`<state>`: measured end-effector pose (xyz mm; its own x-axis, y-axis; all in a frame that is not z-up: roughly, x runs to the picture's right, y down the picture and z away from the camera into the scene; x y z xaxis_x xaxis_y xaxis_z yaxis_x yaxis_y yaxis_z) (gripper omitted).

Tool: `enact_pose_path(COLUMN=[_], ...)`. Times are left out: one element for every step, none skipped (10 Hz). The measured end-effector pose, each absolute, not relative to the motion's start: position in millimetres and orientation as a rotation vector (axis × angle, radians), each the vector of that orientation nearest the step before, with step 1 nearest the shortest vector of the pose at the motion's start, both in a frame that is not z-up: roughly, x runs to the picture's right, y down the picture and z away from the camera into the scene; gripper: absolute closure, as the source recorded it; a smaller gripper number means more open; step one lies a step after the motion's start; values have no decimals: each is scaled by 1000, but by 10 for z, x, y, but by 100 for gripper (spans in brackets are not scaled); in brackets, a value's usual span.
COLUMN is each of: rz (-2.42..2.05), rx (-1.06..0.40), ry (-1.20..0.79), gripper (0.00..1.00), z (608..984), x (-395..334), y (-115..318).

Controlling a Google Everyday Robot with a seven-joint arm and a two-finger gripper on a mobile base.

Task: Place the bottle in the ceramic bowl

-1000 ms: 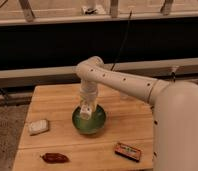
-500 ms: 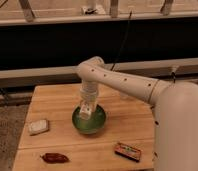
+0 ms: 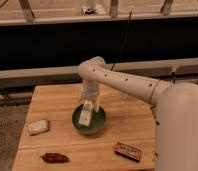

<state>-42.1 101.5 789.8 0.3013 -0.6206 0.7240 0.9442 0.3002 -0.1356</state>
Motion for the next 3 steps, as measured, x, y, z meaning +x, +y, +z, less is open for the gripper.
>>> enact_pose_path(rz=[-1128,-1126,-1123], rx=[-622,-622,-622], ry=[-620,-620,-620], gripper=[33,37,42], z=[7900,7900,7903], x=[-413,-405,-398], y=[1014,1016,1018])
